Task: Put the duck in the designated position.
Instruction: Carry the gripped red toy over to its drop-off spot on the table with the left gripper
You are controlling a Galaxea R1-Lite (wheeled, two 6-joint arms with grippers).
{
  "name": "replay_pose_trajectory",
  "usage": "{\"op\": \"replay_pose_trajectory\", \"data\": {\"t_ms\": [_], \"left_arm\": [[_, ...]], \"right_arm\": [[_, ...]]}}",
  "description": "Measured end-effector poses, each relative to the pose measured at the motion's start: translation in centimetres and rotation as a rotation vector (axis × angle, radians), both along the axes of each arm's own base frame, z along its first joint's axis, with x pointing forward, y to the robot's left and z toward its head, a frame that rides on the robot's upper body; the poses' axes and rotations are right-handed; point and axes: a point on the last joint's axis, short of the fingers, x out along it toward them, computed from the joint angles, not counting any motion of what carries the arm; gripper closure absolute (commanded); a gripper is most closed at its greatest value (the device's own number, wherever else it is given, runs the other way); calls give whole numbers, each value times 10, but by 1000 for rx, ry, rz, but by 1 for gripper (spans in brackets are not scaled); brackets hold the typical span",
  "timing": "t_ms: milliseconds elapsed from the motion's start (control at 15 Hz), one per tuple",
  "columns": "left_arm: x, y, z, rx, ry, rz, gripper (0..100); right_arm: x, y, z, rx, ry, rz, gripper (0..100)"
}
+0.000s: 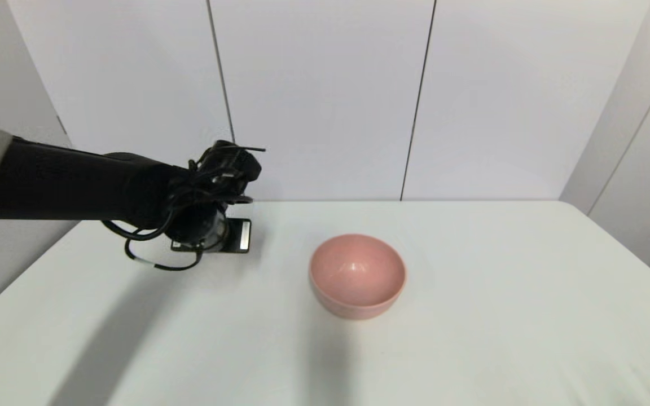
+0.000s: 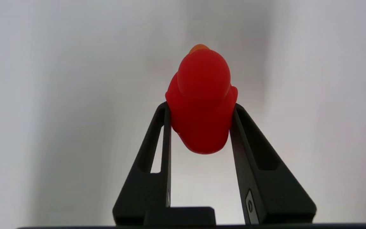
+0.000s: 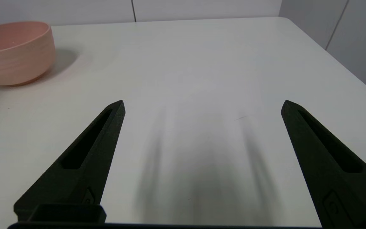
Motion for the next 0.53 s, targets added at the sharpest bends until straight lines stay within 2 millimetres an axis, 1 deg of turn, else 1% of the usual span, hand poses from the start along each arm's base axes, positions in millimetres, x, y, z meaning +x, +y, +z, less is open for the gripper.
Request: {"op": "replay_pose_trajectory", "data": {"t_ms": [133,267,400,533], "left_arm": [[-14,5,4,-70,45,-53,100],[-21,7,7,-114,45,-42,100],[-24,3,8,-150,39,-18,100],[-29,-9,5,-209,49,23,100]], "right_arm": [[0,0,0,0,0,0,0],[0,0,0,0,0,0,0],[0,0,0,0,0,0,0],[0,0,0,0,0,0,0]]}}
